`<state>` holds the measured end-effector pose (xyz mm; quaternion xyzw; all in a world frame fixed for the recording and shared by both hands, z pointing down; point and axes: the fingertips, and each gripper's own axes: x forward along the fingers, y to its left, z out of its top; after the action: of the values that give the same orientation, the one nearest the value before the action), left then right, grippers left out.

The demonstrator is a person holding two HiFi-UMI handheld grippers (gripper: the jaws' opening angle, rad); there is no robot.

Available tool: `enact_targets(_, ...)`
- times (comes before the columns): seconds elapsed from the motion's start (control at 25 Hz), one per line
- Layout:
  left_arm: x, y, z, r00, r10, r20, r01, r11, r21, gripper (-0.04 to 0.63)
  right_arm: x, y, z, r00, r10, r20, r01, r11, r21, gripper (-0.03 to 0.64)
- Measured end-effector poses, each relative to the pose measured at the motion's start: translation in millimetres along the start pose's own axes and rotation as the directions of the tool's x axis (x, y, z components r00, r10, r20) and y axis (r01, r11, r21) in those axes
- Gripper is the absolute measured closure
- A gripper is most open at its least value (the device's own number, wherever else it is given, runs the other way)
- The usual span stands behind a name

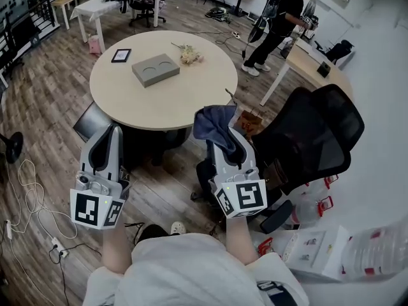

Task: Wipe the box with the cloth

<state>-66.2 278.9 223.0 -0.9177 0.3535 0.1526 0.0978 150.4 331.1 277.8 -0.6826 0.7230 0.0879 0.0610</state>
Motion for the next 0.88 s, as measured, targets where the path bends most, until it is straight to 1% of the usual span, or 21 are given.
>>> enact_targets(0.2, 11.1, -2.3, -10.0, 1.000, 0.006, -0.022, -0.006, 1.000, 0.010, 0.592, 13.1, -11.2, -5.3, 1.000, 0.017, 0.002, -0.017, 1.000, 0.021, 0.528)
enact_targets(0.48, 31.8, 17.6, -19.9, 1.000, 0.011, -0.011, -0.011, 1.000, 0.009, 0.592, 44.6, -15.6, -14.4, 1.000, 0.029, 0.001, -0.029, 0.999, 0.021, 0.528)
enact_targets(0.64, 48.0, 38.1, -26.2, 1.000, 0.010, -0.011, -0.010, 1.000, 0.012, 0.592, 72.6, -18.3, -18.7, 1.000, 0.024, 0.005, -0.025, 0.999, 0.030, 0.528)
enact_targets(0.88, 75.4, 88.3, -37.4, 1.000, 0.020, -0.011, -0.020, 1.000, 0.012, 0.592, 127.9, -13.0, -25.5, 1.000, 0.023, 0.007, -0.024, 1.000, 0.020, 0.528)
